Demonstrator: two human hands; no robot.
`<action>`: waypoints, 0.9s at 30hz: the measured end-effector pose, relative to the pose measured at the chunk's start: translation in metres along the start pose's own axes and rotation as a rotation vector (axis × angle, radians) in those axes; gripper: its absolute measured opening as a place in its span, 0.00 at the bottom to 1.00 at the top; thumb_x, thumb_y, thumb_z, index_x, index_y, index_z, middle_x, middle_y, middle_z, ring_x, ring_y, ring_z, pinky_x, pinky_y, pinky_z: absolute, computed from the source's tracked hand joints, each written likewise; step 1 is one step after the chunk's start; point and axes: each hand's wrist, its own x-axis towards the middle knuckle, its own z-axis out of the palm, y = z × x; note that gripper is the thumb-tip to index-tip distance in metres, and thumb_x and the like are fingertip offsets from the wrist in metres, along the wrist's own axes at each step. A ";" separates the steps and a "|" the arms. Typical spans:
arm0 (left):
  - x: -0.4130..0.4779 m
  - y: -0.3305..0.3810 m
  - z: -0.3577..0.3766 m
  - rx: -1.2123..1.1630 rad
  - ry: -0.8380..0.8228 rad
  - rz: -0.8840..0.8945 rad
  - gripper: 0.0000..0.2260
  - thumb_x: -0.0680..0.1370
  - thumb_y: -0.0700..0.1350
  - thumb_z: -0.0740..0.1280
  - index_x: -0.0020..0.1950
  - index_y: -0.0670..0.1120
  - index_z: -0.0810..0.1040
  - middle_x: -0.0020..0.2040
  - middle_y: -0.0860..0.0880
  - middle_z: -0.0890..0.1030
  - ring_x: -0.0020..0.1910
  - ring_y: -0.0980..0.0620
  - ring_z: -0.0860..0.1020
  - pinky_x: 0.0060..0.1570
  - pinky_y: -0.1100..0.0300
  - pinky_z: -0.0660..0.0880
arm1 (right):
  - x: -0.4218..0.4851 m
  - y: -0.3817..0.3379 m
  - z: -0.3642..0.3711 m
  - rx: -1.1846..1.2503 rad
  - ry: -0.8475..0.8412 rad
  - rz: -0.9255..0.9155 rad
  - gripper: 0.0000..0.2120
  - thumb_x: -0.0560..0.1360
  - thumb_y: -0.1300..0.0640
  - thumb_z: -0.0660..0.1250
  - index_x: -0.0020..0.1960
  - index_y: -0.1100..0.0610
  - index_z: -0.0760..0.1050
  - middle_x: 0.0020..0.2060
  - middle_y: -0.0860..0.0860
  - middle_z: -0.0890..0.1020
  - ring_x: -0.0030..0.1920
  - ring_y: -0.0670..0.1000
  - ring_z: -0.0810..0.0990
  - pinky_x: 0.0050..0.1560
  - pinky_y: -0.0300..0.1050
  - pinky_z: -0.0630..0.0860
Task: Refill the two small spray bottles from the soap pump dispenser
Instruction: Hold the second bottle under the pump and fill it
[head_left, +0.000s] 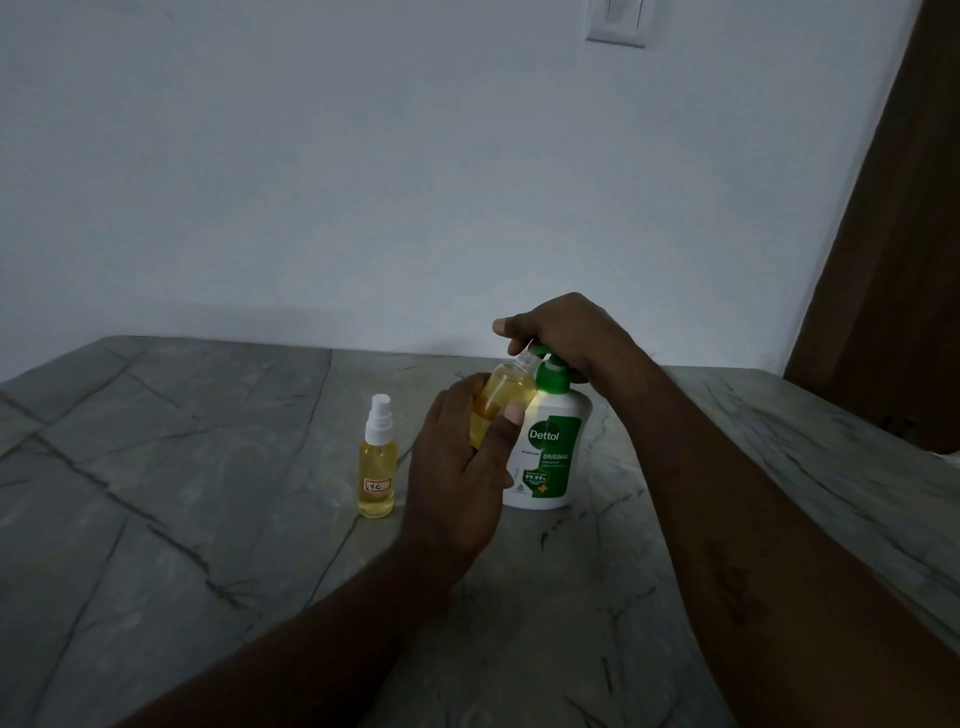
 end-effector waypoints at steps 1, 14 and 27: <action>0.000 0.000 0.000 -0.001 -0.003 -0.004 0.16 0.82 0.60 0.61 0.67 0.55 0.73 0.58 0.52 0.80 0.49 0.50 0.82 0.37 0.64 0.80 | 0.000 0.000 0.000 0.004 0.000 -0.001 0.17 0.74 0.42 0.74 0.44 0.57 0.85 0.35 0.46 0.80 0.34 0.46 0.76 0.36 0.42 0.71; -0.001 0.004 0.001 -0.019 -0.016 -0.031 0.22 0.80 0.61 0.60 0.70 0.51 0.72 0.61 0.52 0.79 0.54 0.49 0.81 0.36 0.66 0.80 | -0.002 -0.002 -0.004 -0.031 0.100 -0.080 0.18 0.78 0.43 0.70 0.40 0.56 0.84 0.31 0.43 0.80 0.29 0.41 0.77 0.33 0.37 0.70; -0.001 0.003 0.001 -0.038 -0.011 -0.030 0.20 0.81 0.60 0.60 0.69 0.50 0.72 0.59 0.51 0.80 0.51 0.48 0.82 0.34 0.65 0.79 | -0.001 0.000 0.000 0.040 -0.005 0.004 0.15 0.74 0.44 0.75 0.40 0.56 0.84 0.34 0.46 0.80 0.33 0.46 0.76 0.35 0.41 0.71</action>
